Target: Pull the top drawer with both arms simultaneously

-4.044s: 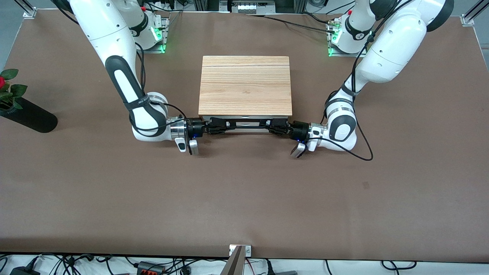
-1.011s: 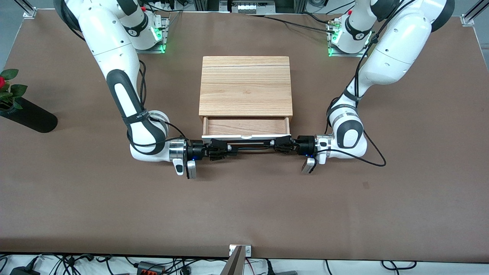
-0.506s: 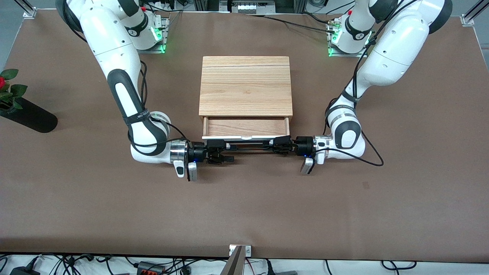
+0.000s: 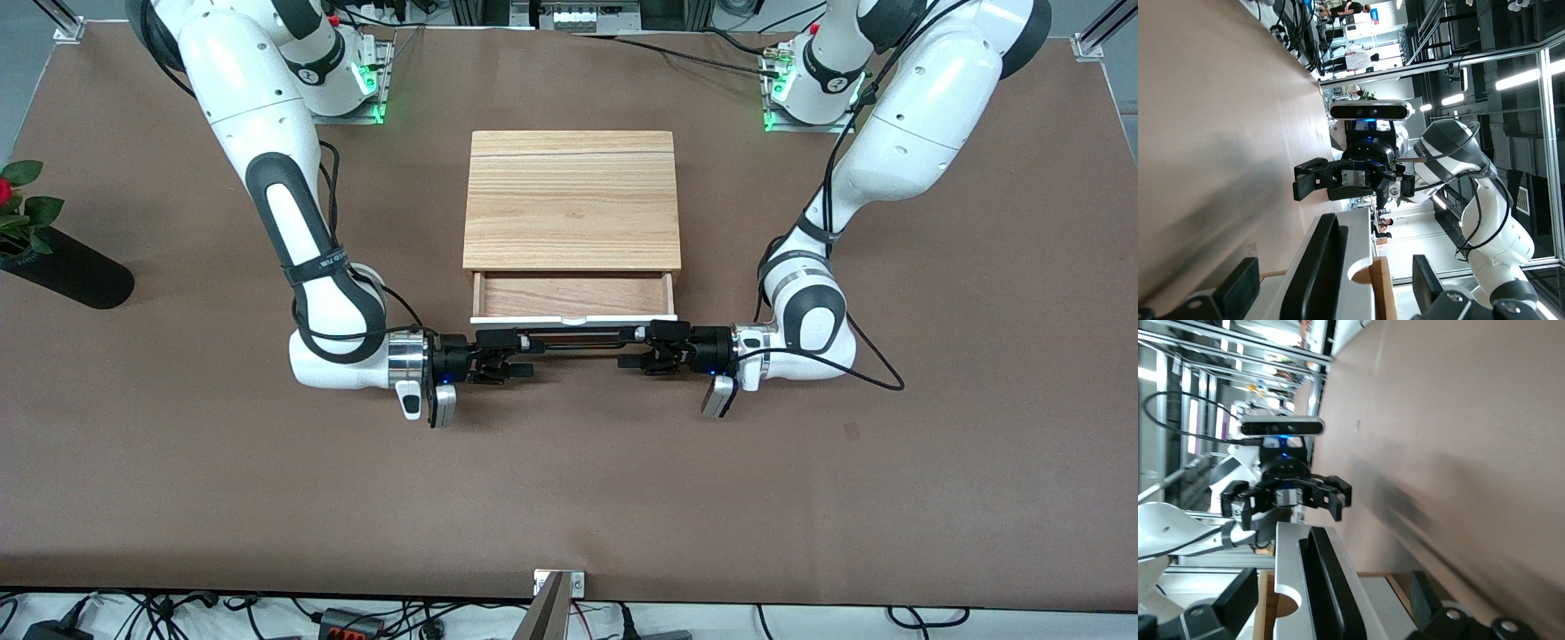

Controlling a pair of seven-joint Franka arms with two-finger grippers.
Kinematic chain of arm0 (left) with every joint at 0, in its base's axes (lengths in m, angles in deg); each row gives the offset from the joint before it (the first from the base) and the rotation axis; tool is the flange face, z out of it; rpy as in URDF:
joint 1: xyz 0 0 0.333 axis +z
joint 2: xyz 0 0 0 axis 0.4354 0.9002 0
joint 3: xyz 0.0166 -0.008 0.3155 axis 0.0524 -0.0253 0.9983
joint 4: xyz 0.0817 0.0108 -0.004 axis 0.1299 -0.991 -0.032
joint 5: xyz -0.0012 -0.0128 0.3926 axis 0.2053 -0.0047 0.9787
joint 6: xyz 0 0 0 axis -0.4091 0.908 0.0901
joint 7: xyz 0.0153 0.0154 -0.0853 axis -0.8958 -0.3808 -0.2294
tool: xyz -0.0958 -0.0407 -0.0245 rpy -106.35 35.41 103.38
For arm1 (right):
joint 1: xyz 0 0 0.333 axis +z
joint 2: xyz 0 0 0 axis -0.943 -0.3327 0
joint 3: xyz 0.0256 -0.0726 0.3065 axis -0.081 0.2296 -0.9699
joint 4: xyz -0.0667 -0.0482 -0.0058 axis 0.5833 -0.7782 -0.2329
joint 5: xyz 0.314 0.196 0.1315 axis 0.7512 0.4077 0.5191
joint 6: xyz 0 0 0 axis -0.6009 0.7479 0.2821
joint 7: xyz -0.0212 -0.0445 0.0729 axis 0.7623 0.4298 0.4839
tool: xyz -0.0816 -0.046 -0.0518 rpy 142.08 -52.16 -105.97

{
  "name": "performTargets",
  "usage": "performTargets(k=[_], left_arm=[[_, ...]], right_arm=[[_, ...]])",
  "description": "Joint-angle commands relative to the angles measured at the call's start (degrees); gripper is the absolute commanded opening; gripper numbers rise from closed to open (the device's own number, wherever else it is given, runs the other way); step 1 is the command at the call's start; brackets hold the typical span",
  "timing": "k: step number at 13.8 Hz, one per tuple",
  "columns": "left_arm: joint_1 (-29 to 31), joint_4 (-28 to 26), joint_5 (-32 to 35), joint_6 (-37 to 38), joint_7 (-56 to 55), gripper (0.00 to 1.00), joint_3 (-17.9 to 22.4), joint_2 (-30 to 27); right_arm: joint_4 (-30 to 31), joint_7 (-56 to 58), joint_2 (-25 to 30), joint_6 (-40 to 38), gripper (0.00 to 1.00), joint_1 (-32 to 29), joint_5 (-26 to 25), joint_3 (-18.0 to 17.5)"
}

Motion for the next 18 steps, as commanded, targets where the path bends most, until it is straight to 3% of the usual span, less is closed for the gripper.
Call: performTargets(k=[1, 6, 9, 10, 14, 16, 18], left_arm=[[-0.3, 4.3, 4.3, -0.5, -0.2, 1.00, 0.7, 0.9], [1.4, 12.0, 18.6, 0.1, -10.9, 1.00, 2.0, 0.6], [3.6, 15.4, 29.0, 0.3, -18.5, 1.00, 1.9, -1.2], [4.6, 16.8, 33.2, 0.4, -20.9, 1.00, 1.9, -1.7], [5.9, 17.2, 45.2, 6.8, -26.7, 1.00, 2.0, -6.2], [6.0, 17.2, 53.4, 10.4, -32.8, 1.00, 1.9, -10.0], [6.4, 17.2, 60.6, 16.7, -37.8, 1.00, 2.2, -14.7]], right_arm=[[-2.6, -9.1, 1.8, -0.1, 1.00, -0.2, -9.7, 0.2], [-4.5, -24.9, 7.5, -0.3, 1.00, 0.3, -35.7, 1.7], [-4.3, -35.2, 12.1, -3.4, 1.00, 0.7, -62.0, 1.5], [-4.3, -36.4, 12.8, -5.4, 1.00, 0.6, -68.0, 1.5], [-4.3, -36.1, 17.2, -16.7, 1.00, -0.2, -83.1, 2.8], [-4.3, -35.9, 20.3, -23.6, 1.00, 0.0, -87.0, 4.2], [-4.5, -36.0, 23.7, -25.1, 1.00, -1.2, -86.2, 6.5]])
